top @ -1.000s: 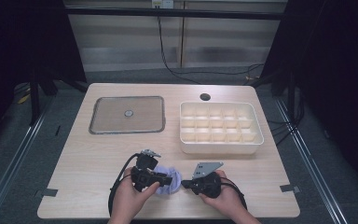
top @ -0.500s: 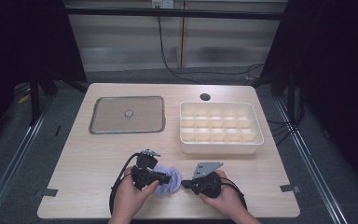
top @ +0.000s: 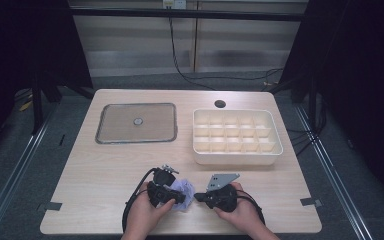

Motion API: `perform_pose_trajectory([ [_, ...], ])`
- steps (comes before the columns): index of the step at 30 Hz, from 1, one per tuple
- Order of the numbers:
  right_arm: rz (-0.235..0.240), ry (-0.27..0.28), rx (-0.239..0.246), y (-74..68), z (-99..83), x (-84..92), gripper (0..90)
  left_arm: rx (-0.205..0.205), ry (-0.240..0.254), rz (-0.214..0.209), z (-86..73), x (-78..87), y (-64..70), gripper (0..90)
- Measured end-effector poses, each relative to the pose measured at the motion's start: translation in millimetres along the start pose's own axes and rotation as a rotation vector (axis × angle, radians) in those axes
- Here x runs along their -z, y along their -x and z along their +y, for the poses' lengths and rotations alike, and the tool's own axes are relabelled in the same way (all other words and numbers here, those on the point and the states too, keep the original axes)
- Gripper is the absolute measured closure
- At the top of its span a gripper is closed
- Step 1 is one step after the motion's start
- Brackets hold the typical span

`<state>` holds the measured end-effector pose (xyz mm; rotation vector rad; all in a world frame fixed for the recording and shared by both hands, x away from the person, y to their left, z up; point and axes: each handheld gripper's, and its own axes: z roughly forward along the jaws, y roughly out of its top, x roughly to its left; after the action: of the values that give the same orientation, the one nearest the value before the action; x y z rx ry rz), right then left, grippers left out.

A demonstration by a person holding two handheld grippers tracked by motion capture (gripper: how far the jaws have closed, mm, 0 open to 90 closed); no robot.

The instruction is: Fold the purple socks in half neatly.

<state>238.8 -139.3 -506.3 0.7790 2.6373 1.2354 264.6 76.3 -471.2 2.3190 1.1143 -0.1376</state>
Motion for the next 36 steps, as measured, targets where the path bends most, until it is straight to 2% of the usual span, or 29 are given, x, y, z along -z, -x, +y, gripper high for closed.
perform_pose_trajectory([
  [4, -0.002, -0.001, 0.003, -0.1, 0.2, -0.1, 90.0, 0.011, 0.0, -0.009, 0.2, 2.5, -0.5, 87.5],
  [12, -0.001, 0.0, 0.002, -0.1, 0.1, -0.1, 90.0, 0.008, 0.043, -0.028, 6.2, 18.6, -0.3, 89.0],
  [17, 0.001, 0.0, 0.001, 0.1, 0.2, -0.2, 90.0, -0.003, 0.058, -0.05, 11.8, 24.3, 5.9, 89.1],
  [23, -0.002, 0.0, 0.003, -0.1, 0.3, -0.3, 90.0, -0.027, 0.043, -0.079, 19.2, 12.4, 13.9, 89.0],
  [28, -0.006, -0.002, 0.01, -0.5, 0.0, 0.0, 90.0, -0.01, -0.008, -0.087, 17.4, -3.3, 12.7, 88.4],
  [36, -0.001, 0.001, 0.005, 0.0, -0.1, -0.2, 90.0, -0.015, 0.013, -0.089, 14.9, 2.1, 11.1, 81.9],
])
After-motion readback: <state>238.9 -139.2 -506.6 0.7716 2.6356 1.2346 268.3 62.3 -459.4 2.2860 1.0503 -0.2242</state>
